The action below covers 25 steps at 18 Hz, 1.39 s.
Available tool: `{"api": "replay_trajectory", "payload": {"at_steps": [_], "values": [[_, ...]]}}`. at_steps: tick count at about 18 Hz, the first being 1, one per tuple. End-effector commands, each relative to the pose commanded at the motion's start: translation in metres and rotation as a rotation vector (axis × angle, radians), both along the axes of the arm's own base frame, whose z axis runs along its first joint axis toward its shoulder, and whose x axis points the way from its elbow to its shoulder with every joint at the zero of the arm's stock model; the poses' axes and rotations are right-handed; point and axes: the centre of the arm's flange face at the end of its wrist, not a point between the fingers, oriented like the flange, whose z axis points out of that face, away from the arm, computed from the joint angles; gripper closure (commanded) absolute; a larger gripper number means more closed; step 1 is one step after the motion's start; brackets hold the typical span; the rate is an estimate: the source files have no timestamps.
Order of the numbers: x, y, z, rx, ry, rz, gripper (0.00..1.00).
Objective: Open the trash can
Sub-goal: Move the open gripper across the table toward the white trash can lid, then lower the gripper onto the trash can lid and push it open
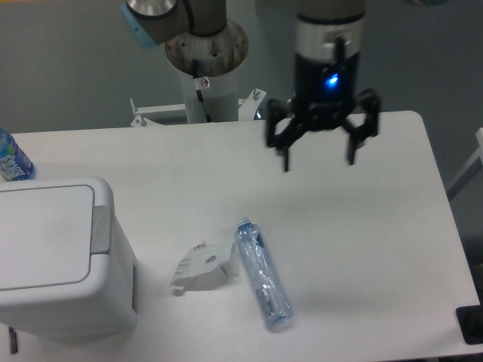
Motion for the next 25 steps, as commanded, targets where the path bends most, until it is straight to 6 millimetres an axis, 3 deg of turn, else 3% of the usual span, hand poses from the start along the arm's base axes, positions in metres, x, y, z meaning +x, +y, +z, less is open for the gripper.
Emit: {"api": "replay_trajectory", "payload": {"at_steps": [2,7,11,25], "values": [[0.004,0.005,-0.003,0.014,-0.04,0.027,0.0],[0.039,0.05,-0.018,0.03,-0.024,-0.061,0.0],[0.063,0.072,-0.032,0.016,-0.053,-0.087,0.0],[0.109,0.099,-0.056,-0.017,-0.101,-0.128,0.0]]}}
